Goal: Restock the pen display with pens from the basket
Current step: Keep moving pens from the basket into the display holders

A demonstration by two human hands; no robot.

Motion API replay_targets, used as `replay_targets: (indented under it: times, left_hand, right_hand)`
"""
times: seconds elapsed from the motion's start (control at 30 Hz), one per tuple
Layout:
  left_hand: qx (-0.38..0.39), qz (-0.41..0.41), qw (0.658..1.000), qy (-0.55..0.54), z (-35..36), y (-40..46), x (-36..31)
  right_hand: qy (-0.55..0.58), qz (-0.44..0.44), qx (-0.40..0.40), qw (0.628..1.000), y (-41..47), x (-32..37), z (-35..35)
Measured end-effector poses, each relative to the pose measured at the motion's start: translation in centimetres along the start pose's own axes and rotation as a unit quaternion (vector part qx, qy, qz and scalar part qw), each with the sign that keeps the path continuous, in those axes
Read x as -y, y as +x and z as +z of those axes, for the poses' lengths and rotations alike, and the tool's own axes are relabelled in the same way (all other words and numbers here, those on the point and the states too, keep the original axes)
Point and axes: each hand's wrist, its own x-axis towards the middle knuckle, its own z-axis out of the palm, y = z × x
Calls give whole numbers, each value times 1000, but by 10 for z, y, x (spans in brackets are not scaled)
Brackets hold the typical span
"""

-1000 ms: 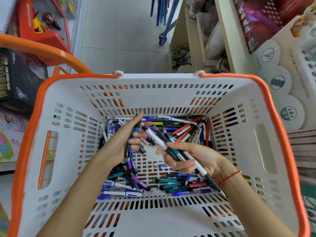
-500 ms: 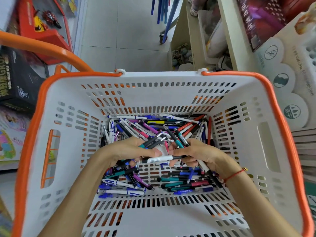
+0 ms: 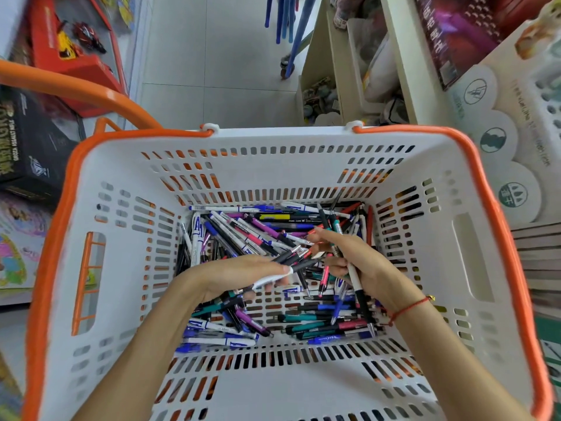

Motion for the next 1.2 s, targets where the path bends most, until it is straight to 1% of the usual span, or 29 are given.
replay_targets:
  times: [0.03,0.07,0.13,0.17,0.27,0.3,0.33,0.4,0.5,0.57,0.67,0.73,0.87,0.93,1.0,1.07,1.1,1.2]
  left_hand:
    - [0,1,1000,-31,0,0,0]
    - [6,-1,996,-86,0,1,-1]
    - [23,-7,976,-218,-1,0,-1]
    - [24,-6,966,-256,-3,-1,0]
    - [-14,17,960,-279,-9,-1,3]
    - [-29,25,958,-285,-10,-1,4]
    - [-41,32,953,-297,-11,0,5]
    - [-58,41,943,-325,-11,1,5]
    - [-111,47,919,-376,-6,8,3]
    - [-156,51,897,-411,-3,11,1]
    - [-196,67,880,-426,-2,9,-2]
    - [-204,80,881,-420,-2,6,-4]
    - [-218,93,901,-363,-1,1,-7]
    - [-238,90,916,-311,1,2,-6]
    - [-260,80,920,-283,2,4,-5]
    - [-281,69,913,-288,1,6,-2]
    - [-293,66,904,-305,0,6,-1]
    - [-308,72,881,-352,-7,2,0]
  right_hand:
    - [26,2,6,1000,0,-1,1]
    - [60,6,12,998,0,-1,2]
    - [131,19,18,991,-2,-1,4]
    - [158,24,14,987,-1,-1,4]
    - [186,15,-18,982,-1,-1,0]
    - [195,14,-14,981,0,-1,-2]
    - [206,19,4,978,1,-1,-3]
    - [204,36,72,976,-1,-1,-3]
    - [124,51,195,972,-7,-3,6]
    - [71,38,245,966,-11,-5,17]
    - [14,13,251,968,-16,-7,31]
    - [12,7,245,969,-17,-8,35]
    - [42,4,234,971,-17,-8,34]
    - [35,6,239,970,-18,-9,35]
    - [10,17,242,970,-20,-8,37]
    - [-14,28,234,972,-21,-7,38]
    - [-16,30,222,974,-21,-6,37]
    - [16,27,154,988,-16,-2,30]
